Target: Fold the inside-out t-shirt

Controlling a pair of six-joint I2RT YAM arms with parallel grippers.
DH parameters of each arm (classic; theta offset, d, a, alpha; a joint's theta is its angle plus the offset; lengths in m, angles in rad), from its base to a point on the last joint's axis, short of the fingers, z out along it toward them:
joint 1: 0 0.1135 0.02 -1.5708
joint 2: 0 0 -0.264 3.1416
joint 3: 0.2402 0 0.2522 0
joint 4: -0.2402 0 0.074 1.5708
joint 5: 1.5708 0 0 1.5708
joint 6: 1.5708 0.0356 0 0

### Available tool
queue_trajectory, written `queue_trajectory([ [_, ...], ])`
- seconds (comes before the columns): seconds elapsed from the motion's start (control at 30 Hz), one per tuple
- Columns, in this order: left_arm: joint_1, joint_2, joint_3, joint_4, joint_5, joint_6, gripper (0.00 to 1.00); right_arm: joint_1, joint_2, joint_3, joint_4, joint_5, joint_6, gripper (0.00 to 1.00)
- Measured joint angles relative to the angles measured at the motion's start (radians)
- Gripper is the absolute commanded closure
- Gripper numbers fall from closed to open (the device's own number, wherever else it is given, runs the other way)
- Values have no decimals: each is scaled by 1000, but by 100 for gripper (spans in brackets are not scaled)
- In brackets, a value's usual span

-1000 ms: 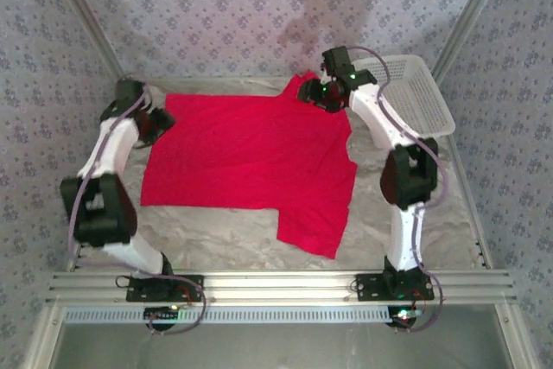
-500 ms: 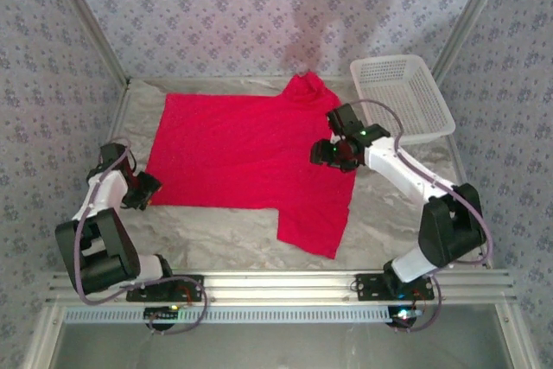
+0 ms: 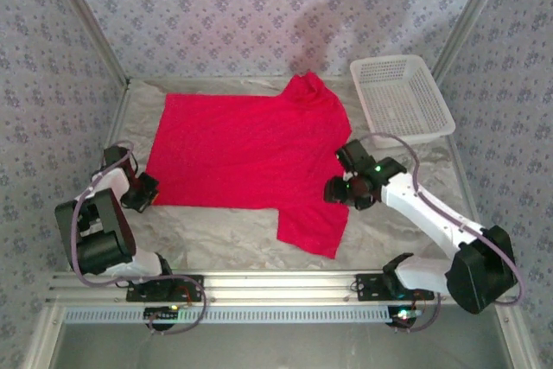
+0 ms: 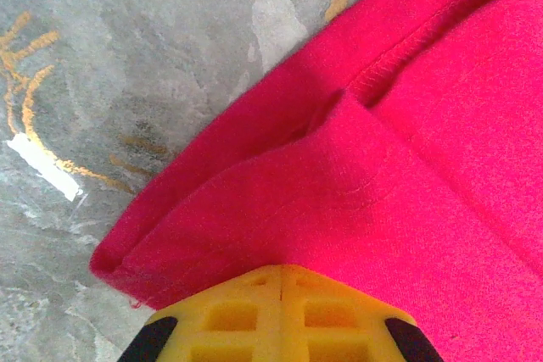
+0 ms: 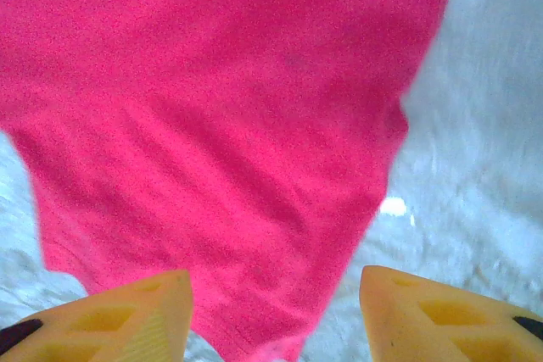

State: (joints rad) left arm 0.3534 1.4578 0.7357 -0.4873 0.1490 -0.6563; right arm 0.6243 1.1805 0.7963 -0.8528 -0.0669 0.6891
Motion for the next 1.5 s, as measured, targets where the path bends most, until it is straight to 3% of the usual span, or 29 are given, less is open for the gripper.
queue_trajectory([
  [0.23, 0, -74, -4, 1, 0, 0, 100, 212, -9, -159, 14, -5, 164, 46],
  [0.43, 0, -94, -4, -10, 0, 0, 100, 290, 45, -208, 137, -15, 261, 51],
  [0.47, 0, -96, -4, -10, 0, 0, 100, 294, 65, -212, 164, -15, 269, 56],
  [0.6, 0, -110, -4, -24, 0, 0, 100, 298, 109, -201, 127, 24, 294, 97],
  [0.63, 0, -117, -4, -31, 0, 0, 100, 298, 113, -199, 113, 35, 299, 100],
  [0.83, 0, -254, 2, -132, -4, 0, 100, 365, 54, -192, 76, 57, 336, 100],
  [1.03, 0, -501, 57, -271, -8, -3, 100, 502, -242, -154, -95, 60, 443, 100],
  [1.13, 0, -603, 53, -294, 6, -14, 99, 520, -320, -130, -170, 61, 474, 100],
  [1.3, 0, -576, -23, -296, 69, -26, 64, 520, -310, -111, -222, 82, 486, 100],
  [1.5, 0, -405, -54, -293, 82, -22, 61, 510, -270, -109, -203, 109, 490, 100],
])
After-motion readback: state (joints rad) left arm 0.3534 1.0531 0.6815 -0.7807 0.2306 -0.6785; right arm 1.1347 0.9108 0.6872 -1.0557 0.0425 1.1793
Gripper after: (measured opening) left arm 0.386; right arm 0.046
